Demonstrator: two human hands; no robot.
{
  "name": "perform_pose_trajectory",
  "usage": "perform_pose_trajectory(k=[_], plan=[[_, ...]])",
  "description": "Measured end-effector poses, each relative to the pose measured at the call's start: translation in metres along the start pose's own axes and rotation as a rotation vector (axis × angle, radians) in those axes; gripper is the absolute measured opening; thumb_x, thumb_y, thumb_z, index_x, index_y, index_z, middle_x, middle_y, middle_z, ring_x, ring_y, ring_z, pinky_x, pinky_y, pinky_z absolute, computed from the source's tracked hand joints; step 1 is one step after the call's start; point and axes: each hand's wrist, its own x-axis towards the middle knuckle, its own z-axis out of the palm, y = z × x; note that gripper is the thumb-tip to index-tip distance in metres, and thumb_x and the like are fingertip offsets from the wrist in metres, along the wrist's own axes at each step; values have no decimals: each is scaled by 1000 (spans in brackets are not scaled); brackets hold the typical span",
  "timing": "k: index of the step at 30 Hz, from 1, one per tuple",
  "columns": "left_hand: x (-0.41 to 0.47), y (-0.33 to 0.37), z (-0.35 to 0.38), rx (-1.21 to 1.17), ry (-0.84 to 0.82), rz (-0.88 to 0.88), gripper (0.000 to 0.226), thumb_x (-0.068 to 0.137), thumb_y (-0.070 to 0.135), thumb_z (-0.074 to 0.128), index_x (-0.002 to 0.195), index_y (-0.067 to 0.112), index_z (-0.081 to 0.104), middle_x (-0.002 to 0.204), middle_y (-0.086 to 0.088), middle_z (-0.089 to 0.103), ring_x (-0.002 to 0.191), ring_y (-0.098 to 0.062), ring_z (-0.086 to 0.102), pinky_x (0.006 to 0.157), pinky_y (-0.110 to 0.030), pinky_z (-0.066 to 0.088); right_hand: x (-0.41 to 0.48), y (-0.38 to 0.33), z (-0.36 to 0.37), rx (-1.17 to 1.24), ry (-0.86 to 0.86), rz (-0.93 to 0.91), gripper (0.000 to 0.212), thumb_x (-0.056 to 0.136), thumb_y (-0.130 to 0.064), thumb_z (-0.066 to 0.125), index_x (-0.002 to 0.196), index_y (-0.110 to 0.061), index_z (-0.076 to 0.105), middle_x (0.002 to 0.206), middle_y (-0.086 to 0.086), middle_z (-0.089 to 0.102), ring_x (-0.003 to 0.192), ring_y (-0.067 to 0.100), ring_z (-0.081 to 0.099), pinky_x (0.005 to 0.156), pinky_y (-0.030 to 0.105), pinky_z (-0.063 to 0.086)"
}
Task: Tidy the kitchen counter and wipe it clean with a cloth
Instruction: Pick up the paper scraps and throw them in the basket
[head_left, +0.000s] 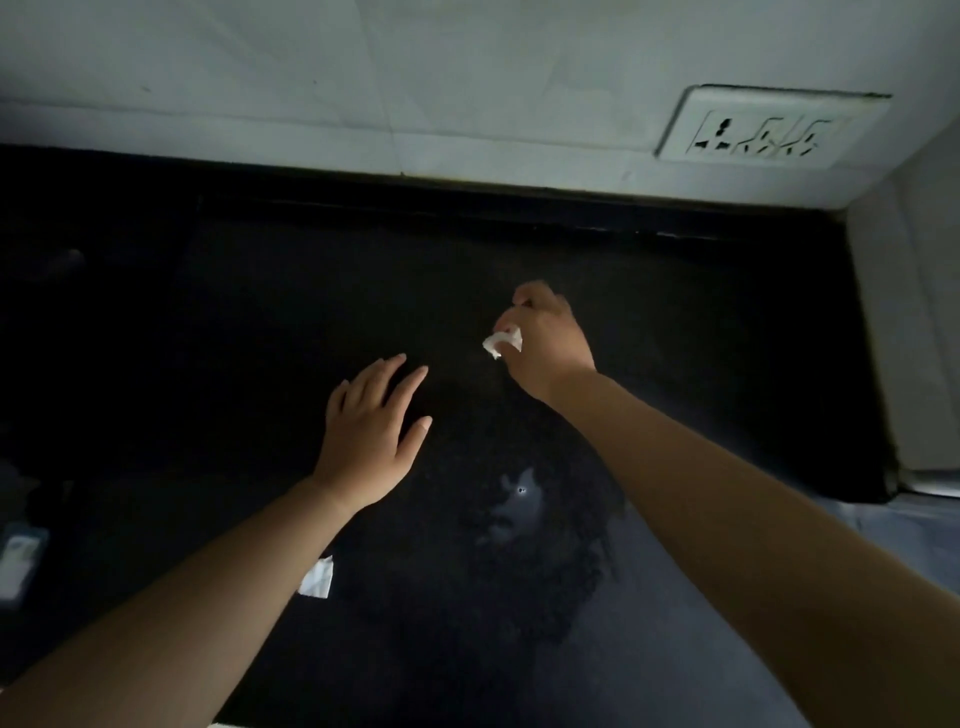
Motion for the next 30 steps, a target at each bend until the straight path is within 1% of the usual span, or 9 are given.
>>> perform_pose_trajectory(k=[3, 6, 8, 12, 16, 20, 25, 27, 30], plan=[[1, -2, -1, 19, -17, 12, 54, 92, 42, 44, 141, 20, 38, 149, -10, 34, 138, -29, 30, 105, -54, 30, -2, -3, 1, 40, -57, 12, 12, 89, -20, 59, 96, -15, 68, 112, 5, 56, 99, 21, 55, 75, 28, 44], [1, -7, -9, 28, -76, 51, 54, 93, 41, 42, 142, 20, 34, 152, -8, 28, 140, -26, 25, 107, -50, 30, -11, -10, -1, 85, -65, 44, 11, 88, -19, 59, 89, -15, 69, 98, 4, 64, 88, 20, 60, 70, 31, 48], [-1, -13, -20, 65, -80, 100, 53, 93, 42, 41, 140, 18, 37, 151, -8, 31, 138, -25, 29, 106, -45, 34, -22, -16, -1, 105, -19, 63, 11, 84, -15, 58, 83, -13, 69, 91, 4, 65, 84, 20, 60, 69, 31, 50], [-24, -33, -41, 21, -32, 86, 49, 92, 40, 44, 135, 17, 43, 144, -6, 42, 132, -23, 39, 100, -41, 37, -59, -42, 10, 212, 57, 112, 7, 79, -16, 64, 76, -20, 69, 77, -6, 62, 69, 6, 56, 58, 13, 41], [-76, -69, -48, -118, -27, 56, 46, 90, 37, 49, 131, 16, 48, 138, -7, 49, 129, -23, 44, 102, -43, 40, -115, -91, 47, 351, 71, 153, 11, 74, -20, 69, 66, -26, 65, 66, -12, 59, 56, -5, 51, 55, 11, 39], [-127, -106, -41, -107, -82, 1, 47, 89, 34, 54, 131, 14, 49, 142, -8, 45, 131, -26, 41, 101, -43, 39, -157, -143, 94, 408, 52, 190, 7, 74, -16, 70, 71, -22, 68, 72, -10, 59, 60, -2, 51, 57, 10, 37], [-161, -142, -28, -4, -175, 105, 53, 91, 41, 45, 141, 25, 36, 155, -2, 23, 142, -22, 21, 108, -46, 28, -181, -184, 144, 383, 10, 267, 6, 79, -12, 64, 80, -16, 69, 90, -1, 62, 80, 13, 58, 65, 13, 40], [-171, -154, -23, 4, -193, 157, 54, 92, 42, 43, 143, 29, 31, 157, 0, 18, 144, -21, 15, 111, -48, 20, -183, -193, 154, 337, 53, 261, 9, 80, -10, 63, 84, -15, 69, 96, 2, 61, 88, 17, 57, 72, 21, 43], [-182, -170, -20, -5, -180, 224, 54, 91, 40, 45, 143, 32, 31, 157, -1, 19, 144, -20, 15, 112, -49, 16, -186, -202, 161, 258, 154, 289, 12, 81, -13, 64, 91, -19, 68, 105, -1, 57, 97, 15, 50, 77, 22, 39]])
